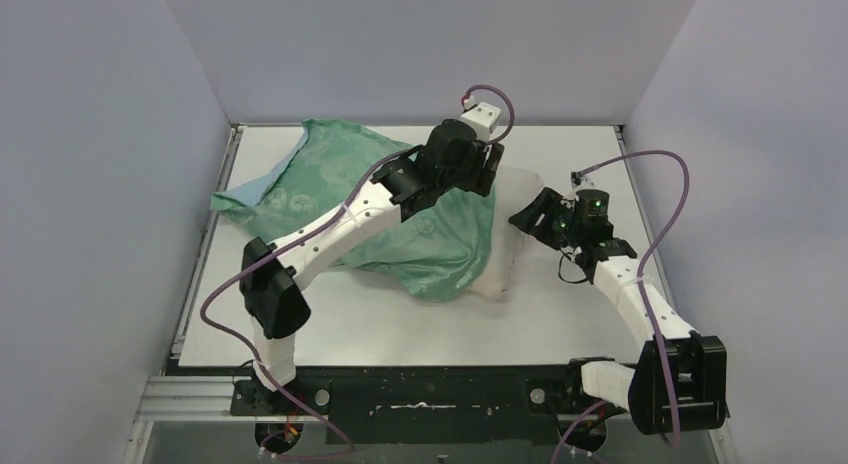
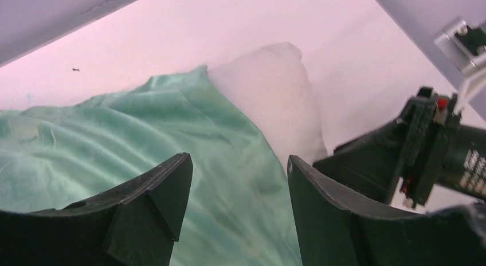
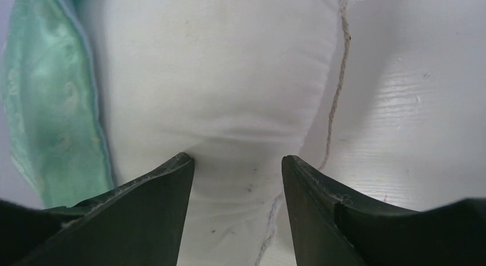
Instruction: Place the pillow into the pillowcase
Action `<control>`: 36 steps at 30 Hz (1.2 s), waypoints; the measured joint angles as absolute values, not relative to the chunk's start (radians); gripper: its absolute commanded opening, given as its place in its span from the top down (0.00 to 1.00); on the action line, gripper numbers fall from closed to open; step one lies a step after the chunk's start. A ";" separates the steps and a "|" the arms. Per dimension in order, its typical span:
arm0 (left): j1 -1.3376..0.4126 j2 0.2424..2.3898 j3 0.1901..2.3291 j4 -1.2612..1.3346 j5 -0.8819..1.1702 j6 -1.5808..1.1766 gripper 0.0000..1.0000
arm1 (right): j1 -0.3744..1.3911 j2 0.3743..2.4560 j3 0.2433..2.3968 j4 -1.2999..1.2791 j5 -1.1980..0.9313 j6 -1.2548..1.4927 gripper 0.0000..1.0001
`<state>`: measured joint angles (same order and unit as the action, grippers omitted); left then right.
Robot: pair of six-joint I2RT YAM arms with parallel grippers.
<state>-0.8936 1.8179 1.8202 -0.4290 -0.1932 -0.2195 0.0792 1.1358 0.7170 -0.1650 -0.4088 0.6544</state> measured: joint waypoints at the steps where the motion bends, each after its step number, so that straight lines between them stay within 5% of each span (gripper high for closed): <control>1: -0.887 1.861 1.864 -0.437 -0.204 -0.216 0.38 | 0.073 1.164 0.719 -0.154 -0.417 0.654 0.43; 11: -0.857 2.238 2.294 -0.585 -0.304 -0.192 0.40 | 0.065 1.284 0.698 -0.005 -0.524 0.667 0.46; 13: -0.854 2.299 2.370 -0.620 -0.333 -0.189 0.59 | 0.065 1.285 0.682 0.014 -0.532 0.667 0.46; 14: -0.852 2.323 2.400 -0.637 -0.344 -0.189 0.78 | 0.065 1.285 0.677 0.021 -0.533 0.667 0.46; 16: -0.849 2.349 2.427 -0.656 -0.354 -0.190 1.00 | 0.065 1.288 0.666 0.044 -0.540 0.670 0.46; 36: -0.921 2.171 2.273 -0.522 -0.091 -0.223 1.00 | 0.147 1.426 0.653 0.190 -0.551 0.717 0.51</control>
